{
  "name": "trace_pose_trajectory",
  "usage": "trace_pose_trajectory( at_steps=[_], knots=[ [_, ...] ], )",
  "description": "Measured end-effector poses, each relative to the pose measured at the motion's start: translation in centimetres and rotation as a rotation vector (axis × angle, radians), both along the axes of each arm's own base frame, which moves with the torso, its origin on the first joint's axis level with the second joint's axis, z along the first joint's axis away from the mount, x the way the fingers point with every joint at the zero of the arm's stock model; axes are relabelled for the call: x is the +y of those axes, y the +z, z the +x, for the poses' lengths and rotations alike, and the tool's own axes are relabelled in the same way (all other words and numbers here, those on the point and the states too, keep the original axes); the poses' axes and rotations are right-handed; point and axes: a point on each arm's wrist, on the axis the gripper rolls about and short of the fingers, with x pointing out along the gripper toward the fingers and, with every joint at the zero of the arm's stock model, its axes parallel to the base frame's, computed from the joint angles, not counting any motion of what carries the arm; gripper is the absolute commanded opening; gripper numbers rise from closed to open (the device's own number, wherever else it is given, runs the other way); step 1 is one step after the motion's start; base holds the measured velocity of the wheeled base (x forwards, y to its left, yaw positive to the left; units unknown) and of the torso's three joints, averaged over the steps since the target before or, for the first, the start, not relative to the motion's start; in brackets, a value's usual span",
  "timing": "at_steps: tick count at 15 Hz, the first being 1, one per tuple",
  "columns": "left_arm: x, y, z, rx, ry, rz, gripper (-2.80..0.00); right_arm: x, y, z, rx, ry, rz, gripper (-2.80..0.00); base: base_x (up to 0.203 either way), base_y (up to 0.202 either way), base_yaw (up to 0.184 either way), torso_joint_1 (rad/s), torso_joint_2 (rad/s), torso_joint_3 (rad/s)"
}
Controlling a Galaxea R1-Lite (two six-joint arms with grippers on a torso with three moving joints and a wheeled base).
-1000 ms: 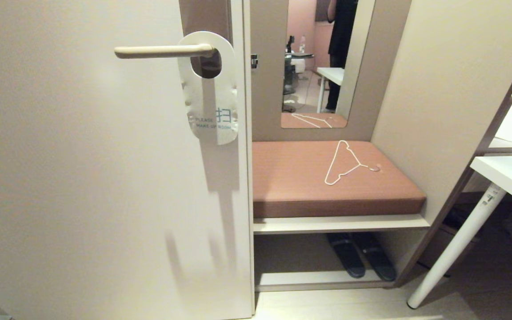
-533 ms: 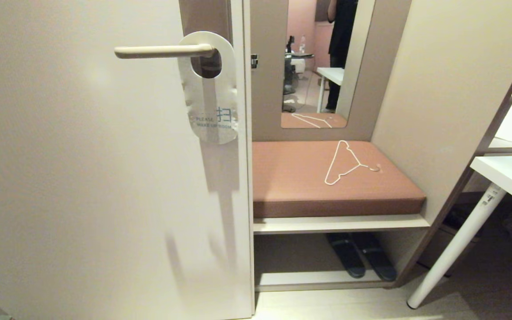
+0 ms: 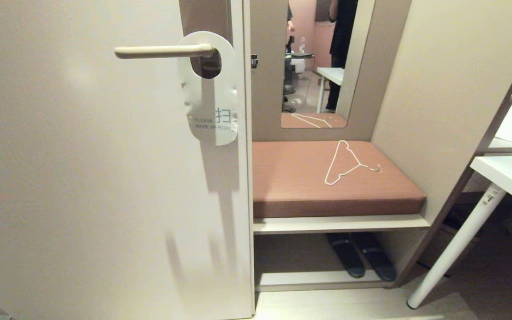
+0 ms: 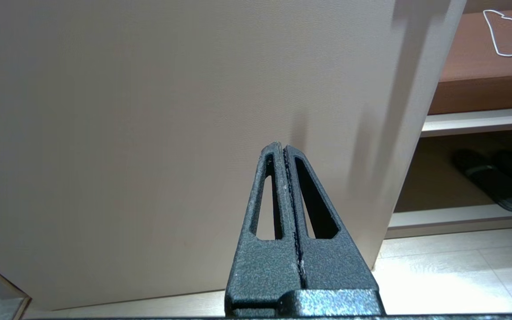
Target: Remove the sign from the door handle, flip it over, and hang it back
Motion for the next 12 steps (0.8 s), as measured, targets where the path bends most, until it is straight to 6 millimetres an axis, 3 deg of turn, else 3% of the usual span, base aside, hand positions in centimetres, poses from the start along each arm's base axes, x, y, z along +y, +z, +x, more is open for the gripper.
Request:
trace_pose_trajectory(
  at_steps=[12],
  knots=[
    [0.0,0.01,0.0,-0.001,0.001,0.0,-2.8,0.0,0.0,0.0,0.0,0.0,0.0,-2.8,0.0,0.0,0.0,0.0,0.0,0.0]
  ],
)
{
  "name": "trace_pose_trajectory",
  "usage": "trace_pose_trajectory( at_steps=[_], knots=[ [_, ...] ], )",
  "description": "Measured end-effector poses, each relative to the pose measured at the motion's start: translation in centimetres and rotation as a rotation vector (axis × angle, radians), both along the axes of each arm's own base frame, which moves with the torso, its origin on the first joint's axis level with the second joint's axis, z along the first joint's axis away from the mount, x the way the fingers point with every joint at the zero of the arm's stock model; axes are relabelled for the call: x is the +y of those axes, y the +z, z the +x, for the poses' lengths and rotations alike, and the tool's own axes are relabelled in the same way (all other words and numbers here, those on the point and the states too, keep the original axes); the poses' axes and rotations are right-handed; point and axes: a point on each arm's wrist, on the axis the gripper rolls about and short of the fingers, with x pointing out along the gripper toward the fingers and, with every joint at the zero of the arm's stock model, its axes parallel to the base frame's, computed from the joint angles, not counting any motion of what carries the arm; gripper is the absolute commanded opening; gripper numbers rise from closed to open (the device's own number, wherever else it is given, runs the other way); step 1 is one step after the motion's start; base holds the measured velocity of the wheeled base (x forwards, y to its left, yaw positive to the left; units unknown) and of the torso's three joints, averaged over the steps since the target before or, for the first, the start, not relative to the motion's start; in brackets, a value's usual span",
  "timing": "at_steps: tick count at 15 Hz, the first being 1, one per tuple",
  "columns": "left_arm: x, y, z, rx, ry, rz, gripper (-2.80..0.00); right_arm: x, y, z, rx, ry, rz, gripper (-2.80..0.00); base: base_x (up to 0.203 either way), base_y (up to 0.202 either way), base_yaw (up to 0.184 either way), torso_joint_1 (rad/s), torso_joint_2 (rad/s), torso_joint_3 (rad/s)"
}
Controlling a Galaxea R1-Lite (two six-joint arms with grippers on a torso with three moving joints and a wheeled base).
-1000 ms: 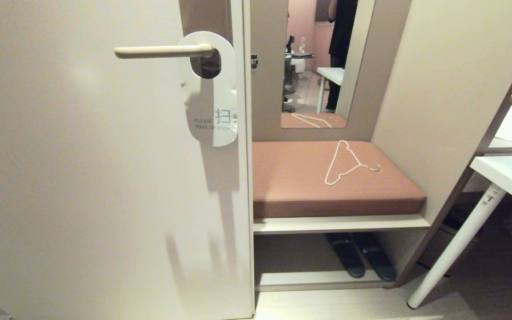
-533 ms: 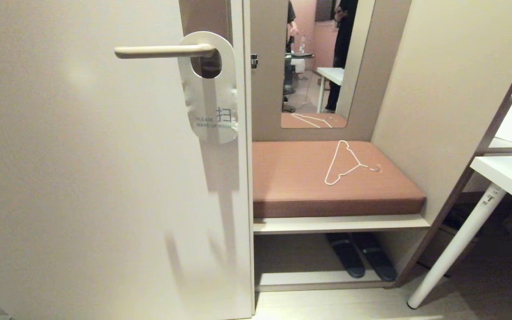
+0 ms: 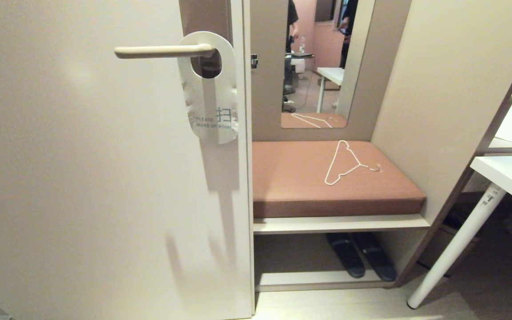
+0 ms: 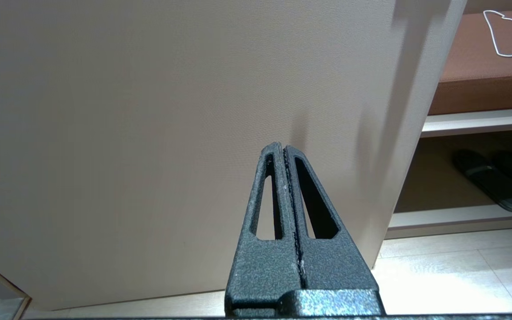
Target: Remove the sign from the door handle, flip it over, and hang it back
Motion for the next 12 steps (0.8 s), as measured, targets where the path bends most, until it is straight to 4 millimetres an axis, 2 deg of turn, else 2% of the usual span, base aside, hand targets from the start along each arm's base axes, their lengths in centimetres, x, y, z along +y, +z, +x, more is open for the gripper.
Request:
trace_pose_trajectory(
  at_steps=[12],
  knots=[
    [0.0,-0.01,0.0,0.0,0.0,0.0,-2.8,-0.01,0.0,0.0,0.0,-0.002,0.001,-2.8,0.0,0.0,0.0,0.0,0.0,0.0]
  ],
)
